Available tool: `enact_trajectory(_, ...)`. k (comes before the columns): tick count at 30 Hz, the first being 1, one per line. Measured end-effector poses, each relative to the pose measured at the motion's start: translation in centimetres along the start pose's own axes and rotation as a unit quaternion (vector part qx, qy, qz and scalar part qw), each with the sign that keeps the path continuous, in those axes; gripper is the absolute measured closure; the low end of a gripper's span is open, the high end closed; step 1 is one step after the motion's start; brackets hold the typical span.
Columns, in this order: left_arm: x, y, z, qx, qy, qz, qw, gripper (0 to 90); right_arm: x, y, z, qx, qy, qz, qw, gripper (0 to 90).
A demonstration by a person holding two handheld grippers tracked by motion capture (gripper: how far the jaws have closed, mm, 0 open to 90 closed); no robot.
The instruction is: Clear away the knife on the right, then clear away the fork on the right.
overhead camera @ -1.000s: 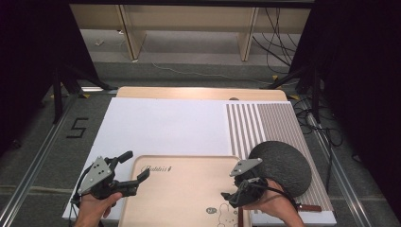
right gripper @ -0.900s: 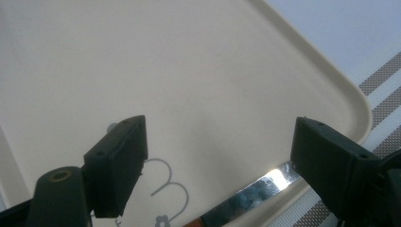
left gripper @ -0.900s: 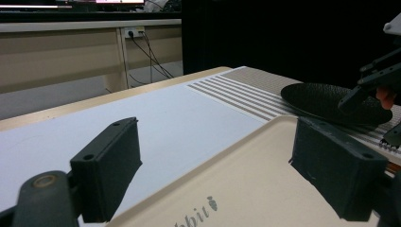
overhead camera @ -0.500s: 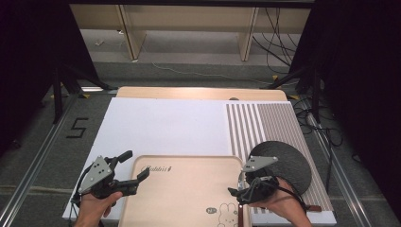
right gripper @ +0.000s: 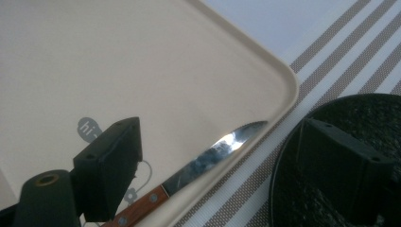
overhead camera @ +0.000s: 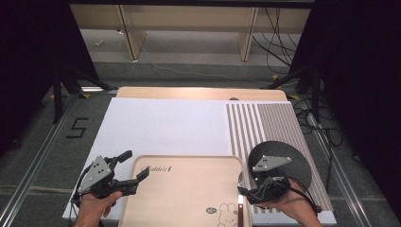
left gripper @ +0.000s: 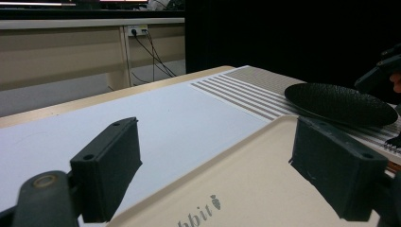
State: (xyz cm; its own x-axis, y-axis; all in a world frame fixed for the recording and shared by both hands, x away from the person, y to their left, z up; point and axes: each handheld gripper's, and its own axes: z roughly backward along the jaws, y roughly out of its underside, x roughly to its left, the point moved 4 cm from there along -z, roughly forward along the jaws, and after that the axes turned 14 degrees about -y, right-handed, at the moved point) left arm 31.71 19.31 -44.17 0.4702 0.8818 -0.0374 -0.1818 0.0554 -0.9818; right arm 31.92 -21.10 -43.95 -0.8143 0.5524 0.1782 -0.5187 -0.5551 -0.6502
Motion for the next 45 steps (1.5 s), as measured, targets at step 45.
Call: enact_trajectory(45, 0.0, -0.1, 0.2, -0.003, 0.002, -0.002, 1.0, 15.7, -1.9, 5.2, 5.8, 0.061, 0.043, -0.044, 0.9963, 16.5)
